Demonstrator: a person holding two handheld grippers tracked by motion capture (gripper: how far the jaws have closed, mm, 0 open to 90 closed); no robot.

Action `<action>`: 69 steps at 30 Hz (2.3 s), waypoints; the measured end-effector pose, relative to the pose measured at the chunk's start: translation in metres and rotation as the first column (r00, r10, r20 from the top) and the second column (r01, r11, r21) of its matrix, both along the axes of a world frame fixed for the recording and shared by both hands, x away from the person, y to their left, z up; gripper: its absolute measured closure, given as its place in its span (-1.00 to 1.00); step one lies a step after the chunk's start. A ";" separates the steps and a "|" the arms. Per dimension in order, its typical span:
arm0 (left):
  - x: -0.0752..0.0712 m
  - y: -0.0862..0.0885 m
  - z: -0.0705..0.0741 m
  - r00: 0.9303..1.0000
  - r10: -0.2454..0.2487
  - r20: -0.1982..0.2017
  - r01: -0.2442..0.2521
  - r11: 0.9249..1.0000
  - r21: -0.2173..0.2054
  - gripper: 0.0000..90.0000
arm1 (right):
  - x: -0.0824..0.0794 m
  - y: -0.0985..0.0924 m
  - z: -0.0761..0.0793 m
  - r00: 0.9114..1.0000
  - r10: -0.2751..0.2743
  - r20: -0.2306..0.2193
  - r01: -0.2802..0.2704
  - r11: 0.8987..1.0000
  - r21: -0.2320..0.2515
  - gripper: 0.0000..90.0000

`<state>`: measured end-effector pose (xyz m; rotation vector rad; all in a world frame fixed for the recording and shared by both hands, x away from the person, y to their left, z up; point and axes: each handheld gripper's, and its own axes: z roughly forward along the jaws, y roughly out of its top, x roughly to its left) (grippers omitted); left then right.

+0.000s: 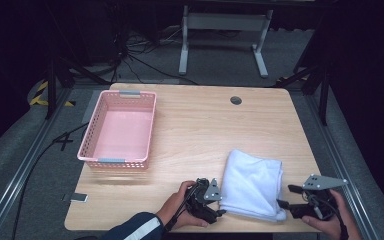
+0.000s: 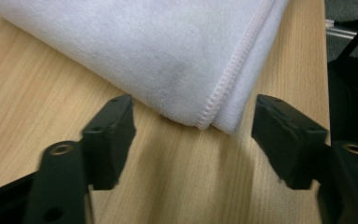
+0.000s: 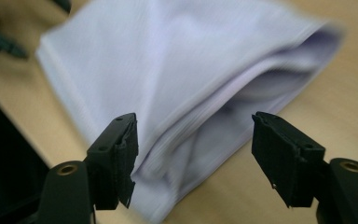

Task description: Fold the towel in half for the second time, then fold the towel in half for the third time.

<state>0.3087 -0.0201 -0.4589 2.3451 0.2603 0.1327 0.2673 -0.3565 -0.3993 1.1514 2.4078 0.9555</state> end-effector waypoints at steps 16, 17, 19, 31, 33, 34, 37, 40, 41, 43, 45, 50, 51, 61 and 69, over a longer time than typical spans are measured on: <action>0.005 -0.020 -0.012 1.000 -0.021 -0.015 0.021 0.999 0.027 -0.54 | 0.110 0.001 -0.041 0.997 -0.054 -0.062 0.053 0.999 -0.011 -0.69; 0.006 -0.020 -0.012 1.000 -0.024 -0.014 0.024 0.999 0.024 -0.52 | 0.113 0.001 -0.045 0.995 -0.061 -0.081 0.062 0.998 0.000 -0.78; 0.006 -0.020 -0.012 1.000 -0.022 -0.012 0.023 1.000 0.022 -0.50 | 0.115 0.000 -0.050 0.993 -0.069 -0.097 0.070 0.998 0.004 -0.80; 0.007 -0.019 -0.010 1.000 -0.013 -0.011 0.013 1.000 0.004 0.07 | 0.114 -0.002 -0.052 0.987 0.052 -0.152 -0.029 0.988 0.150 0.23; 0.008 -0.018 -0.010 1.000 -0.008 -0.008 0.008 1.000 -0.003 0.24 | 0.115 -0.003 -0.053 0.983 0.064 -0.170 -0.033 0.983 0.179 0.32; 0.009 -0.018 -0.010 1.000 -0.004 -0.007 0.004 1.000 -0.012 0.31 | 0.116 -0.004 -0.053 0.982 0.068 -0.176 -0.034 0.982 0.188 0.33; 0.011 -0.018 -0.009 1.000 -0.015 -0.011 0.015 1.000 0.000 0.47 | 0.118 -0.003 -0.052 0.983 0.083 -0.164 -0.053 0.982 0.181 0.40; 0.011 -0.016 -0.008 1.000 -0.025 -0.006 0.025 1.000 0.011 0.53 | 0.117 0.003 -0.049 0.988 0.092 -0.124 -0.074 0.986 0.147 0.43; 0.012 -0.016 -0.007 1.000 -0.027 -0.005 0.027 1.000 0.014 0.54 | 0.117 0.004 -0.048 0.988 0.094 -0.121 -0.076 0.987 0.143 0.44; 0.012 -0.015 -0.007 1.000 -0.025 0.001 0.025 0.999 0.020 0.56 | 0.117 0.008 -0.047 0.990 0.097 -0.099 -0.086 0.989 0.117 0.44; 0.013 -0.014 -0.007 0.999 -0.034 -0.004 0.034 0.999 0.021 0.58 | 0.117 0.012 -0.045 0.991 0.105 -0.084 -0.097 0.991 0.097 0.45; 0.012 -0.011 -0.001 0.999 -0.034 0.017 0.033 0.999 0.033 0.60 | 0.118 0.019 -0.041 0.991 0.115 -0.067 -0.110 0.991 0.075 0.46; 0.012 -0.009 0.001 0.999 -0.032 0.012 0.032 0.999 0.032 0.60 | 0.118 0.021 -0.041 0.991 0.115 -0.071 -0.109 0.991 0.084 0.46; 0.020 0.004 0.008 0.999 -0.020 0.049 0.018 0.999 0.047 0.61 | 0.124 0.033 -0.031 0.991 0.127 -0.038 -0.124 0.989 0.075 0.46; 0.030 0.019 0.011 0.998 0.029 0.061 -0.033 0.998 0.058 0.61 | 0.134 0.048 -0.025 0.991 0.131 -0.005 -0.131 0.989 0.068 0.46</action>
